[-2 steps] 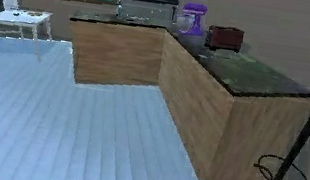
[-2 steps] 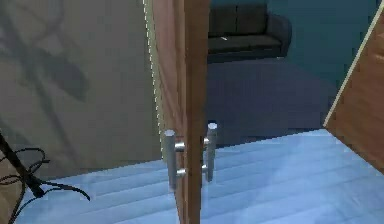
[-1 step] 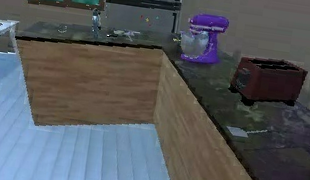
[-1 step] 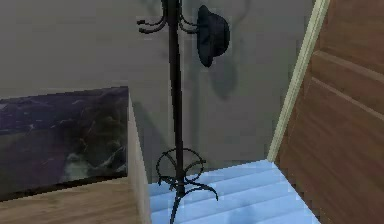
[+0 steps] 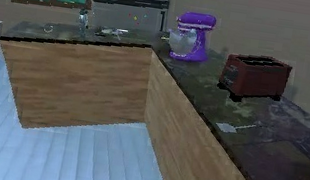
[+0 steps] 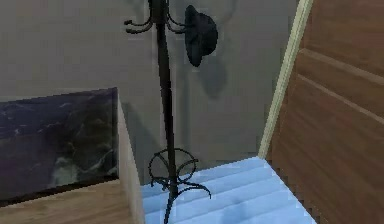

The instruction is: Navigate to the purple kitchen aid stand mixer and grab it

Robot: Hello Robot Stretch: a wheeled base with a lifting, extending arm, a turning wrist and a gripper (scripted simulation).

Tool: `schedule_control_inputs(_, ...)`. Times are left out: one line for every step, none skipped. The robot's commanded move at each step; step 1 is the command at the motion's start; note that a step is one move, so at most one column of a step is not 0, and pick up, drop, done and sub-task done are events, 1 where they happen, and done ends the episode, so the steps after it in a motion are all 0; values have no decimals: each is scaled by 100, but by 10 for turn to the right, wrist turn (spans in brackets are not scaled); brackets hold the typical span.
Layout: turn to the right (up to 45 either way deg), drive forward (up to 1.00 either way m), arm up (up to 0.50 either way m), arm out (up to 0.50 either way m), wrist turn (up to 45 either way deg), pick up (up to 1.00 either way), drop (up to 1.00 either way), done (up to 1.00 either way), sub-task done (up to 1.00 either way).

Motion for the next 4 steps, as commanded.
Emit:
schedule_control_inputs(0,70,0,0,0,0,0,0,0)
schedule_control_inputs(-450,0,0,0,0,0,0,0,0)
schedule_control_inputs(-300,0,0,0,0,0,0,0,0)
schedule_control_inputs(-30,0,0,0,0,0,0,0,0)
